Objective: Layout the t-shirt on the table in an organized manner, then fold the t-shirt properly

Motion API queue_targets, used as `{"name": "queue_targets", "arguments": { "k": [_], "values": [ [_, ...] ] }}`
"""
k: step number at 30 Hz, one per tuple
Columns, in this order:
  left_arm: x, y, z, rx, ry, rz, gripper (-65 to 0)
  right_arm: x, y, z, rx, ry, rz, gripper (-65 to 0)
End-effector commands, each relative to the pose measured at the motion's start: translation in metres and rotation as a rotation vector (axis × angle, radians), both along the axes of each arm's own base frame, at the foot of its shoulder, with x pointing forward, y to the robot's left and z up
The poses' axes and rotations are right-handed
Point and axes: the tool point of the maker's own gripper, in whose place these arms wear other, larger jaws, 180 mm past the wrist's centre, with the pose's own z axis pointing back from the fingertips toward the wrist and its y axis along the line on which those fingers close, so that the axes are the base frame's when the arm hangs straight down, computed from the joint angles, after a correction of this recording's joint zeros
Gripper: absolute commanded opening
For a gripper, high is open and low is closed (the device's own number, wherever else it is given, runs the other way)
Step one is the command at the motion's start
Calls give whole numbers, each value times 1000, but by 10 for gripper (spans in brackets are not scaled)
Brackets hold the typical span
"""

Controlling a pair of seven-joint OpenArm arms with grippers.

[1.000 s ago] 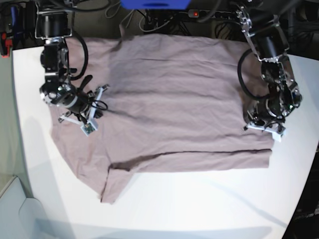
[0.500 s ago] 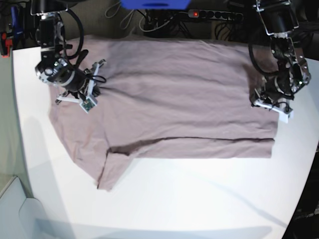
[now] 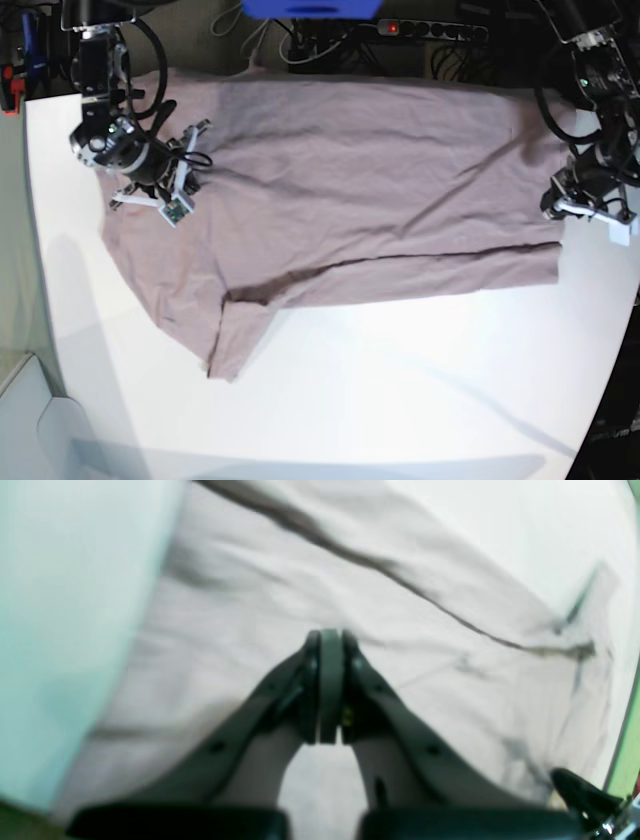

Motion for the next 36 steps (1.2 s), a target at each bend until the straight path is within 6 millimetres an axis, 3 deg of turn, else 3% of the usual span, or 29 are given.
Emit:
{"name": "queue_targets", "arguments": {
  "k": [1,5,9,15,20,23,32,36],
  "values": [
    [14,12,21,22,-68,22,-646,7,-2,9,6,-33,7,-650],
    [27,42,24,25,-64,75,-618,7,0,9,11,-33,6,-650],
    [37,61,13,-19,-34,121,-479,6,0,8,12,-30,5,-650],
    [43,71,0,-60,-3,158,-315,5,0,7,11,-29,6,-650],
    [48,92,6,56,-60,217,-185,5,0,7,11,-29,6,-650],
    [53,90,0,141,-39,181,-135,5,1,7,12,-27,7,-650],
    [88,47,-7,279,-128,32,-141,4,3,6,14,-25,10,-650],
    [92,44,-13,330,-140,10,-223,5,2,7,14,-26,8,-650]
  ]
}}
